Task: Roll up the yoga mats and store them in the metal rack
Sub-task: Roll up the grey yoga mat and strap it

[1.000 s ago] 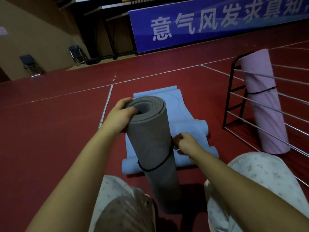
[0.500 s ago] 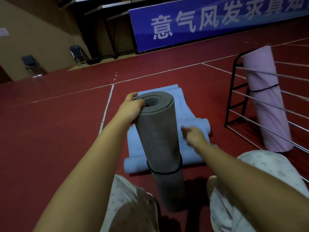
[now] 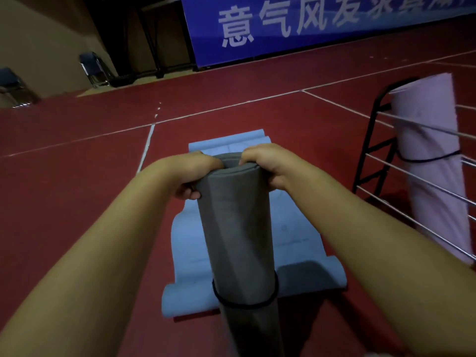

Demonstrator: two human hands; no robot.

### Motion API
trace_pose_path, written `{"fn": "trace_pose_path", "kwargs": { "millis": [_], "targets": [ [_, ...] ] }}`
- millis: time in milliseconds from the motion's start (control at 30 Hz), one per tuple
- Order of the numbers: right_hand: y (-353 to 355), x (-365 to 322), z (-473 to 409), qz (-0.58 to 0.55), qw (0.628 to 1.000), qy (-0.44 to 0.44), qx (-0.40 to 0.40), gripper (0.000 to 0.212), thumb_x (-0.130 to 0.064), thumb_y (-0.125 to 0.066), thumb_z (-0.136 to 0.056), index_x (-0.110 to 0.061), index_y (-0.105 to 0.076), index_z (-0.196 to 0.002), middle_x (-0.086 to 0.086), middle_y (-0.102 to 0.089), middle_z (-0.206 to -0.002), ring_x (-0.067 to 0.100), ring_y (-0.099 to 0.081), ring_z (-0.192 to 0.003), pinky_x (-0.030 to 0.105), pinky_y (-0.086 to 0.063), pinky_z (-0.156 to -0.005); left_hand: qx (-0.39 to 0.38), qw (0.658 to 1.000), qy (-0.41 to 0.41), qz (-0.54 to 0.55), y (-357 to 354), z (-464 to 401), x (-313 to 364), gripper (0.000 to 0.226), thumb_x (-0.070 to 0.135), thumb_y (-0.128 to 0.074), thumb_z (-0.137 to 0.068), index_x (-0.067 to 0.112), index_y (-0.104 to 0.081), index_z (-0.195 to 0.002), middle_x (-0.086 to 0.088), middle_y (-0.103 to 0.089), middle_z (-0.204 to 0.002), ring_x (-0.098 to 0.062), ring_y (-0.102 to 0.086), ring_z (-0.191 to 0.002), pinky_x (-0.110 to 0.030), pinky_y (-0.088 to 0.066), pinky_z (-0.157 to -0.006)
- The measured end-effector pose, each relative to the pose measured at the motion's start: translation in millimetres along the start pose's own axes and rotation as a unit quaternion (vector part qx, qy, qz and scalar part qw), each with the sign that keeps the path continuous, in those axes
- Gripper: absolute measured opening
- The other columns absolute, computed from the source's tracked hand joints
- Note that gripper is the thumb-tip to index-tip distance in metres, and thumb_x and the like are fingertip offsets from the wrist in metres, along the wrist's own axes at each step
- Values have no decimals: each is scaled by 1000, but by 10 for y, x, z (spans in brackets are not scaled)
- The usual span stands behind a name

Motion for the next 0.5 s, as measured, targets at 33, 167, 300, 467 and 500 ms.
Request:
{"fn": "trace_pose_path", "kwargs": {
  "millis": [33,167,300,467,500],
  "targets": [
    [73,0,-207,-3,1000,-16,8,14,-7,-57,-77,-14,-54,-65,3,-49,-43,18,-47,-42,21,-41,-50,-9,1000,4,5,-4,-220,71,20,33,-47,-88,15,-55,-82,-5,-51,-56,-15,-40,-34,-14,-30,-35],
    [285,104,-853,-24,994,-110,-7,21,-12,-54,-82,-15,-49,-62,-2,-46,-35,13,-45,-31,17,-38,-47,-68,997,30,18,-112,-895,289,24,31,-47,-88,12,-57,-78,-6,-54,-55,-14,-44,-33,-13,-32,-35],
    [347,121,-979,-86,983,-161,3,15,-6,-58,-82,-20,-60,-87,3,-59,-67,17,-54,-58,25,-44,-62,-118,988,76,58,-87,-927,500,32,26,-55,-87,8,-47,-112,-9,-54,-101,-26,-63,-76,-32,-55,-46],
    [479,-292,-481,-176,960,-217,9,57,10,-71,-73,-1,-54,-127,18,-66,-104,31,-63,-92,37,-54,-79,-211,970,106,52,221,-345,977,45,29,-69,-83,16,-35,-110,-10,-45,-116,-34,-63,-87,-47,-58,-55],
    [558,-478,-372,-170,960,-223,20,60,13,-71,-70,-2,-55,-127,18,-66,-104,32,-63,-93,36,-54,-77,-223,968,107,49,356,-235,1125,51,31,-71,-80,18,-33,-112,-11,-46,-115,-35,-64,-85,-47,-58,-54]
  ]
}}
Point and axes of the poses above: each hand's wrist, its own z-axis away from the middle knuckle, its own y-axis out of the back of the hand, x = y × z, the point moved 6 cm from there along -z, towards the middle knuckle
